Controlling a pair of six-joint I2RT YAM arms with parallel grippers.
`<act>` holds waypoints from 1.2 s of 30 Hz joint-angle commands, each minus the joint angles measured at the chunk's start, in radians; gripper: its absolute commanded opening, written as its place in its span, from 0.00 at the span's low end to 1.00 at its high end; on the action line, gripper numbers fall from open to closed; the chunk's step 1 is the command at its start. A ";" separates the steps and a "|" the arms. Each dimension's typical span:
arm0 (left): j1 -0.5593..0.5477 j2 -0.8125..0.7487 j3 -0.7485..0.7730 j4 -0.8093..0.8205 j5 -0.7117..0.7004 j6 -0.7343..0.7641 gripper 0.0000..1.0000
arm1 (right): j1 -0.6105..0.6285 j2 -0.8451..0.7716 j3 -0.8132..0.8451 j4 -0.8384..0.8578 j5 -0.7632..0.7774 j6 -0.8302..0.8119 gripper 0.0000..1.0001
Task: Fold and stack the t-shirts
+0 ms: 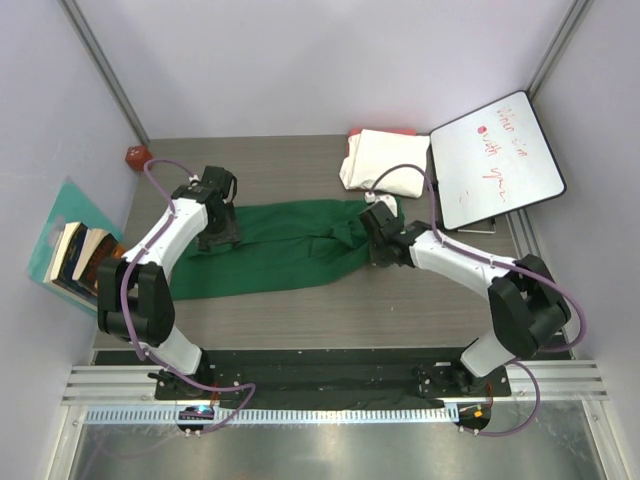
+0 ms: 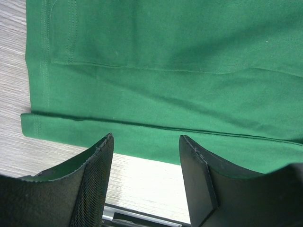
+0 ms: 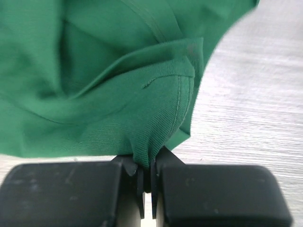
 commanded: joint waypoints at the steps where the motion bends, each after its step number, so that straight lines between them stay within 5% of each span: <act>1: -0.002 -0.016 0.015 0.024 0.007 0.011 0.58 | 0.008 -0.093 0.195 -0.143 -0.041 -0.007 0.01; 16: -0.004 -0.063 0.008 -0.003 -0.033 0.041 0.59 | -0.101 0.248 0.636 -0.263 -0.367 0.000 0.01; 28: -0.004 -0.040 0.012 -0.008 -0.029 0.045 0.59 | -0.200 0.434 0.792 -0.280 -0.444 -0.007 0.01; 36: -0.004 -0.014 0.021 0.000 -0.018 0.043 0.58 | -0.207 0.398 0.803 -0.299 -0.438 -0.030 0.01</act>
